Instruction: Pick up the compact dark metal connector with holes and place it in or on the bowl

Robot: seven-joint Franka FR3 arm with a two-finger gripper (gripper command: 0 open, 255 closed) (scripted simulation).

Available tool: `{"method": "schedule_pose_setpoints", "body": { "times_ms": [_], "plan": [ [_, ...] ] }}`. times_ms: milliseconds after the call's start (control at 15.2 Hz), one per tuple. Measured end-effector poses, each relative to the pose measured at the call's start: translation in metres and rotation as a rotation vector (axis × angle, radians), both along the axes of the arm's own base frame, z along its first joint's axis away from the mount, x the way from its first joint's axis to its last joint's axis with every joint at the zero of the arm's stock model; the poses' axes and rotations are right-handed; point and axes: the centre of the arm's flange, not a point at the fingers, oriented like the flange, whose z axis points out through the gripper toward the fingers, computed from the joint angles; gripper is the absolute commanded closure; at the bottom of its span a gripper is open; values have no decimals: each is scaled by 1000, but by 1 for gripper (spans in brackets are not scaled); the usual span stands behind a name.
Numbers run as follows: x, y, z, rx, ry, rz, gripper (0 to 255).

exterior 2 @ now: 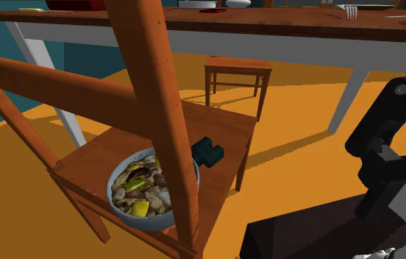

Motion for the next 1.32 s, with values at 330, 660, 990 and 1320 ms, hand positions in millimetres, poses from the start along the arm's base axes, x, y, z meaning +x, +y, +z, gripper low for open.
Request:
{"method": "schedule_pose_setpoints", "body": {
  "times_ms": [330,660,990,1320],
  "plan": [
    [3,-32,-15,-12,6,36,0],
    [13,-87,-52,-32,15,98,0],
    [25,-138,-83,-53,24,162,0],
    [41,-193,-109,-73,33,226,0]
  ]
}}
